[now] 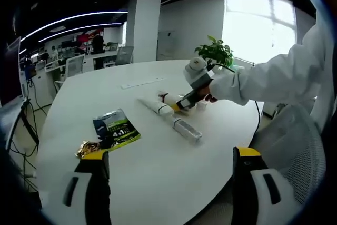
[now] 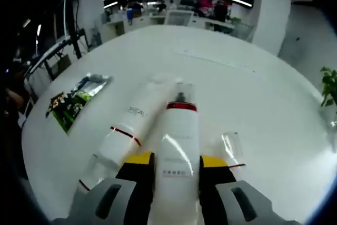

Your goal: Arrange the skincare products in the storage area until every visible bottle or jar stands upright without overlapping.

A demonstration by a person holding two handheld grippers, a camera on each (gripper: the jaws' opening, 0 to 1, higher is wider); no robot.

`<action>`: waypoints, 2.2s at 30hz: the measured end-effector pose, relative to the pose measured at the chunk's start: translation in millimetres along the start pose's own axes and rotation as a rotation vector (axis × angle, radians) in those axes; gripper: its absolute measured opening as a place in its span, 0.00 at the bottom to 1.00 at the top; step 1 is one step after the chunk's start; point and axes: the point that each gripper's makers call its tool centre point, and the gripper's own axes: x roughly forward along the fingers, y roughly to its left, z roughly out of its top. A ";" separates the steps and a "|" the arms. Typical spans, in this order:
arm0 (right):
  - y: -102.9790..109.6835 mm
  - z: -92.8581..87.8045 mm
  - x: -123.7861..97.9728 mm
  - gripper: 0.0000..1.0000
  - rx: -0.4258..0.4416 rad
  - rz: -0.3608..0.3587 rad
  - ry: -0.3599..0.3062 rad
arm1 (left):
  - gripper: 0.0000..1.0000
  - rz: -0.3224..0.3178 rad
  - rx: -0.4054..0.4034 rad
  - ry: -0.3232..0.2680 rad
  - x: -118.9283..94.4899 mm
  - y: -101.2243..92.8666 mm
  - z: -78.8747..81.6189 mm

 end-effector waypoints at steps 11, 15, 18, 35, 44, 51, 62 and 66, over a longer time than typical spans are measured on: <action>1.8 -12.8 -8.7 0.25 0.099 0.025 -0.010 | 0.90 -0.080 -0.013 -0.014 14.0 -7.6 14.4; 3.2 -17.0 -12.8 0.24 0.118 0.043 -0.004 | 0.90 -0.094 0.014 -0.001 16.8 -9.2 15.8; 3.4 -19.3 -15.2 0.24 0.134 0.054 -0.007 | 0.89 -0.109 0.036 0.009 19.9 -8.6 17.5; -0.4 -29.0 -32.9 0.23 0.375 0.139 -0.033 | 0.83 -0.282 -0.076 -0.012 56.9 -21.7 41.6; -7.1 -29.6 -32.8 0.23 0.567 0.200 -0.072 | 0.76 -0.333 -0.127 -0.024 77.1 -25.7 54.6; -9.9 -29.6 -34.6 0.23 0.684 0.258 -0.090 | 0.69 -0.367 -0.224 -0.034 99.8 -26.7 67.3; -5.6 -33.5 -46.2 0.23 0.903 0.372 -0.114 | 0.67 -0.434 -0.310 0.041 146.9 -36.1 67.0; -1.6 -35.6 -50.7 0.23 0.953 0.405 -0.116 | 0.62 -0.448 -0.392 0.057 159.7 -35.6 66.9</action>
